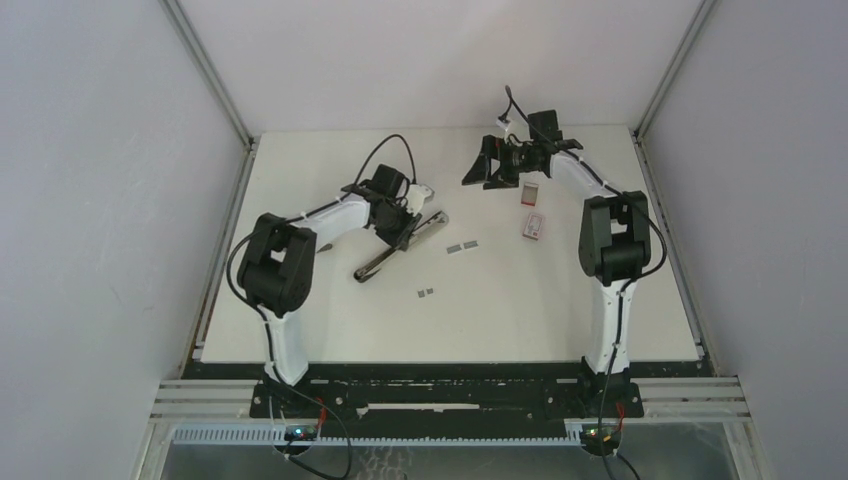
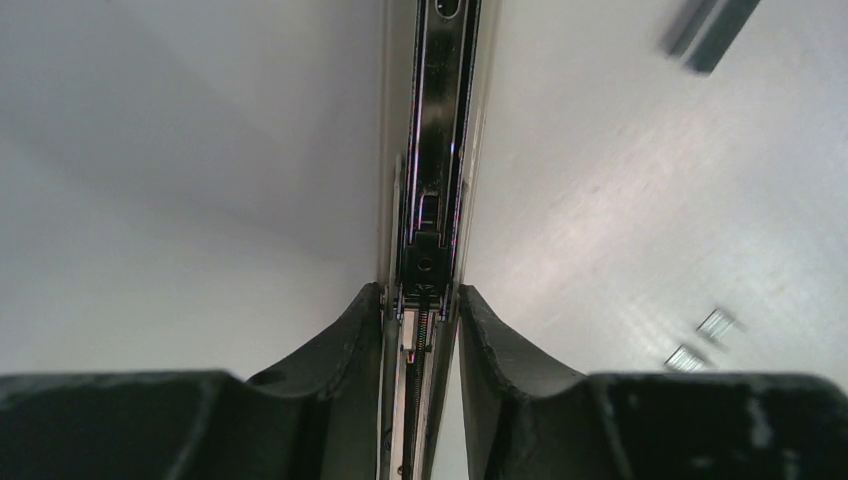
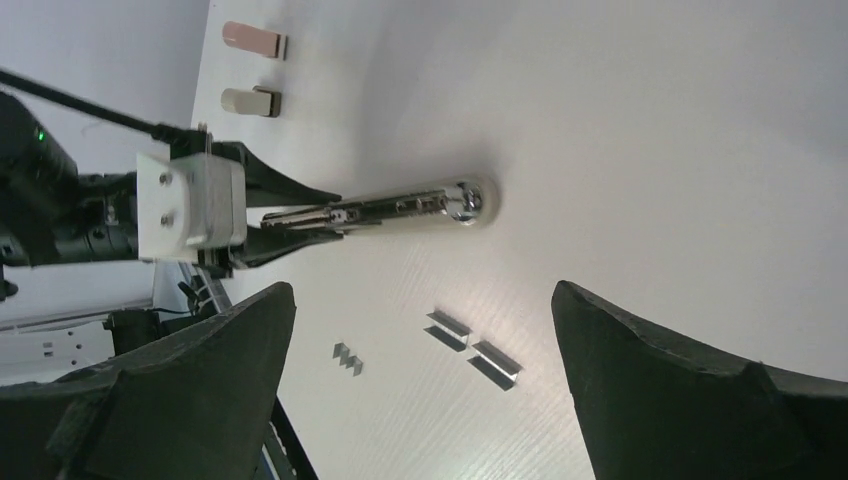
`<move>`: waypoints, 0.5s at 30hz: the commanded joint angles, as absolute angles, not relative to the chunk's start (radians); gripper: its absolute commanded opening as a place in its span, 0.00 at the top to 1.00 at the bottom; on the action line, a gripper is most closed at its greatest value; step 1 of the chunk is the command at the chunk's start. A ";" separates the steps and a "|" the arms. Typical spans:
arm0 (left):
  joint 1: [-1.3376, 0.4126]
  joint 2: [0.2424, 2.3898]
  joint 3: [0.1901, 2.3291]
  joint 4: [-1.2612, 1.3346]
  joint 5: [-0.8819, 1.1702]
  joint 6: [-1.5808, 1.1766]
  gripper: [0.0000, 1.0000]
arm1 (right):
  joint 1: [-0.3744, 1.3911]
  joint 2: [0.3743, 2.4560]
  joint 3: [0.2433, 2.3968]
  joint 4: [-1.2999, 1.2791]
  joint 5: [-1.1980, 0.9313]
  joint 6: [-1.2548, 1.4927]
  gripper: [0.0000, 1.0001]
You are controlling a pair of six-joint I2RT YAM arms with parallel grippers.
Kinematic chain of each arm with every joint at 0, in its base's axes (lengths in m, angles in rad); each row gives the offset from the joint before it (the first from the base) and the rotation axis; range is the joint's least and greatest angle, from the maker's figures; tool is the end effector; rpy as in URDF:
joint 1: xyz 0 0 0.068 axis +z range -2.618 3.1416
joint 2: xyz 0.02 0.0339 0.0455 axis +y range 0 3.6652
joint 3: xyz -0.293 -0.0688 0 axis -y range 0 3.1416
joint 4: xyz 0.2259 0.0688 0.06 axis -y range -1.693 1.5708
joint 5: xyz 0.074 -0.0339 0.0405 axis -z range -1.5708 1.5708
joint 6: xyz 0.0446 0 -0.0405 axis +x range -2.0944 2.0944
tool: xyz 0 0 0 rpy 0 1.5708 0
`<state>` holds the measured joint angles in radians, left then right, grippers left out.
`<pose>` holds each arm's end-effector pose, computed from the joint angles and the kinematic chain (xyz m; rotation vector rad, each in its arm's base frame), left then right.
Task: Unload the staples from the stapler
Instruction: Place the stapler at the center of the board.
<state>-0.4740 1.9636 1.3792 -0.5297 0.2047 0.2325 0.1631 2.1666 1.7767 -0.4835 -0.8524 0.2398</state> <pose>0.3567 -0.1932 0.2040 0.9915 2.5034 -0.3498 0.4707 0.1115 0.2464 -0.2985 2.3711 1.2205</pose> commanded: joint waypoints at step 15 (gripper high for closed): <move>-0.393 1.960 1.417 -0.609 0.024 0.083 0.85 | 0.169 1.996 1.733 -0.506 -0.855 0.180 0.00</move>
